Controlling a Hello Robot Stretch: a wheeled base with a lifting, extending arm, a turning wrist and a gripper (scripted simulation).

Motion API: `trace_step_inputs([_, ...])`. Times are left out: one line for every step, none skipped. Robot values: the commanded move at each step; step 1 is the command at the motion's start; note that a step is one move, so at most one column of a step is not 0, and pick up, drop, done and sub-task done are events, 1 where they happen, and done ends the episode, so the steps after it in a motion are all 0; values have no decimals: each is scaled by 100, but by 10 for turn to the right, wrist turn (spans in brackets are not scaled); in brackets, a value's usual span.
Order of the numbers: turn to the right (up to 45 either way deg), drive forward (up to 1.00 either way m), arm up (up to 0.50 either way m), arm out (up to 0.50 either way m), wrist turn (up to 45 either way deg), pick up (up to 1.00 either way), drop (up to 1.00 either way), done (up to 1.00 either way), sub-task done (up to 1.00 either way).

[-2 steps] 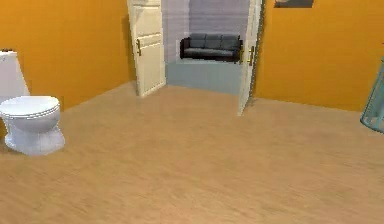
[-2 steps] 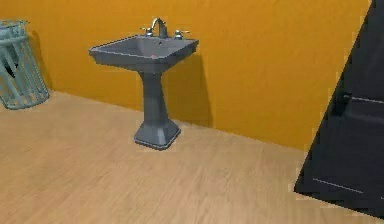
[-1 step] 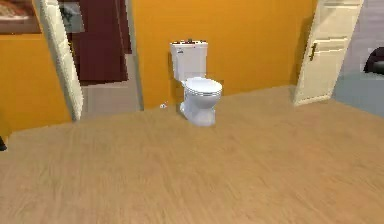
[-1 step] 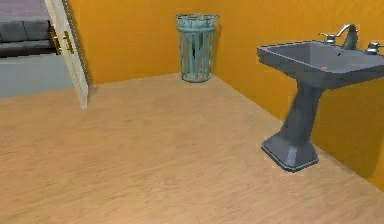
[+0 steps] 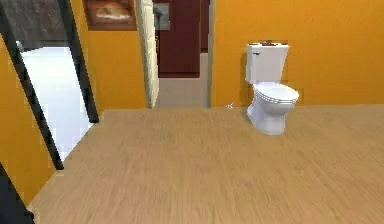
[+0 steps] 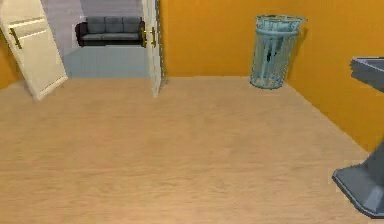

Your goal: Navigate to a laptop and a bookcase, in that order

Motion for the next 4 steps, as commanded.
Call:
trace_step_inputs([0,100,0,0,0,0,0,0,0])
trace_step_inputs([-30,0,0,0,0,0,0,0,0])
trace_step_inputs([0,100,0,0,0,0,0,0,0])
trace_step_inputs([0,100,0,0,0,0,0,0,0])
